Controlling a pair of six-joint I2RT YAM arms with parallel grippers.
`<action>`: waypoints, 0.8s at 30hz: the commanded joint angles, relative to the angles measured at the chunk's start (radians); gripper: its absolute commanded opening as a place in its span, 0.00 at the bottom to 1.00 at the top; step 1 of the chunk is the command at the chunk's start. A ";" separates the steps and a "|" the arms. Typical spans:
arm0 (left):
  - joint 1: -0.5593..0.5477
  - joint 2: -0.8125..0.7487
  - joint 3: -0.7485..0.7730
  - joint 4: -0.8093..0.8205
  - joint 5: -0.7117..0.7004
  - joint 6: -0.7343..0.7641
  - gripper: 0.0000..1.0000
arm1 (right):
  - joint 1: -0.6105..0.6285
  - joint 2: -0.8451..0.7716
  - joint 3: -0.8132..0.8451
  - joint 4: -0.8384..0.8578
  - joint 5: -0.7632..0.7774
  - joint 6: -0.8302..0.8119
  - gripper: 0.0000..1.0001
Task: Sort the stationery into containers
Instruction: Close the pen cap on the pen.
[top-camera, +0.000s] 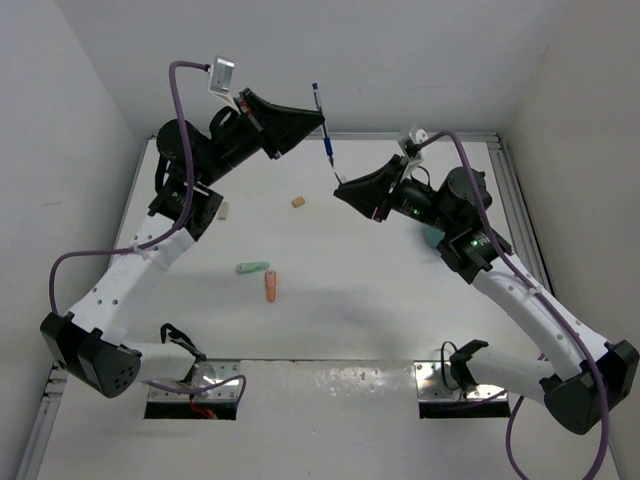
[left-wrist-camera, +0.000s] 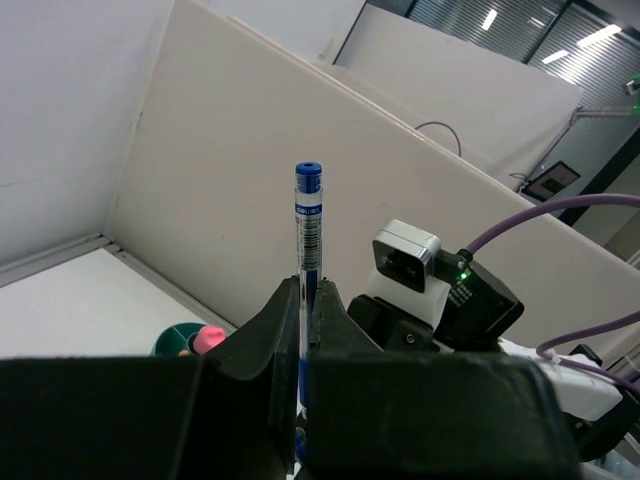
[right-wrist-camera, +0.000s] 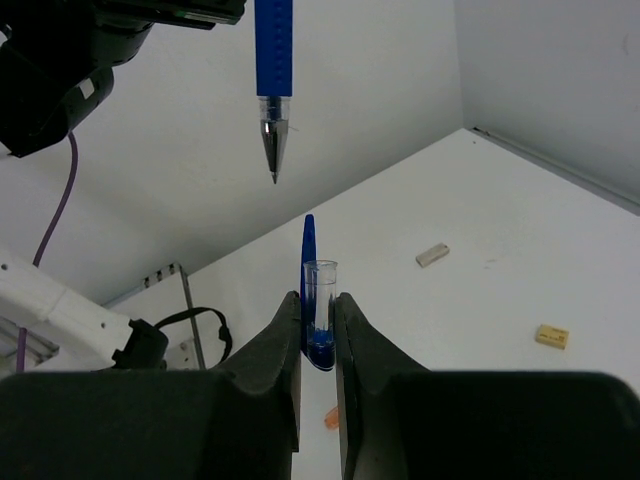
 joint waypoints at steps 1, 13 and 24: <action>-0.008 -0.011 -0.002 0.060 0.014 -0.053 0.00 | 0.011 0.009 0.045 0.058 0.024 -0.022 0.00; -0.019 0.014 -0.020 0.061 0.008 -0.054 0.00 | 0.020 0.015 0.050 0.077 -0.011 -0.034 0.00; -0.023 0.022 -0.025 0.050 0.009 -0.048 0.00 | 0.025 0.018 0.051 0.081 -0.010 -0.034 0.00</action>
